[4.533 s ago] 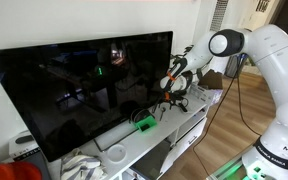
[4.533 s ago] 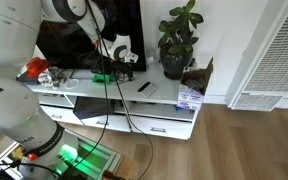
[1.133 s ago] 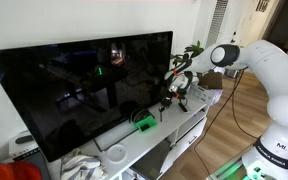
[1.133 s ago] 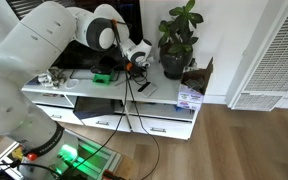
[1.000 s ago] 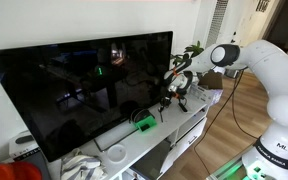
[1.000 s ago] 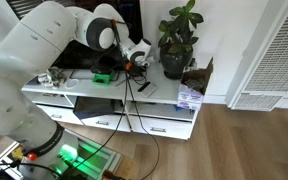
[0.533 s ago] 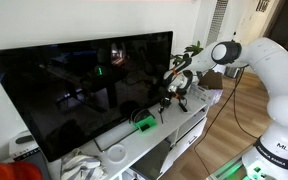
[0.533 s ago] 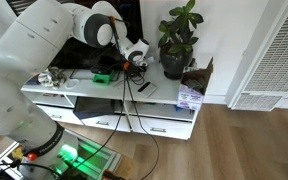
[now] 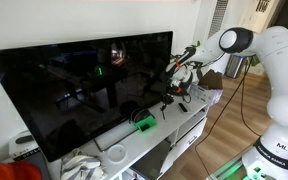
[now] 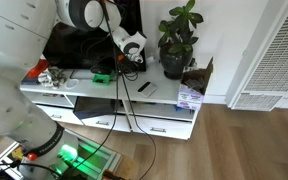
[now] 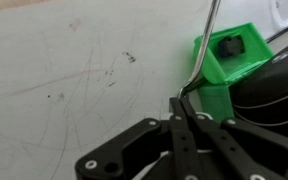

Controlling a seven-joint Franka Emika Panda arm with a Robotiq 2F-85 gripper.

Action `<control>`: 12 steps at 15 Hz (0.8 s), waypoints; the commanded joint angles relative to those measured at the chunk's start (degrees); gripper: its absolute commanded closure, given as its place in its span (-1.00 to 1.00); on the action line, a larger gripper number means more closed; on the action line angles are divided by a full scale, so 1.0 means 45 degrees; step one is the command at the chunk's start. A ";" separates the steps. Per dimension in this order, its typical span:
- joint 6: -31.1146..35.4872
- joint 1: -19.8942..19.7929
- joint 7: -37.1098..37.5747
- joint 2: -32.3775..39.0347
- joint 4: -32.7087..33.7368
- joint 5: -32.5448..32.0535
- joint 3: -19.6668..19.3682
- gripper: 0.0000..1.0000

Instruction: Pick up the silver spoon from the tv stand and put it in the black glasses case

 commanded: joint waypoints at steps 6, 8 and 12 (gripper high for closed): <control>0.1546 0.0147 0.0095 -0.3207 -0.4072 0.5492 0.0130 0.99; 0.2650 0.0492 -0.1093 -0.3522 -0.4728 0.6700 0.0051 0.99; 0.2227 0.1014 -0.0941 -0.3092 -0.4166 0.6584 -0.0501 0.95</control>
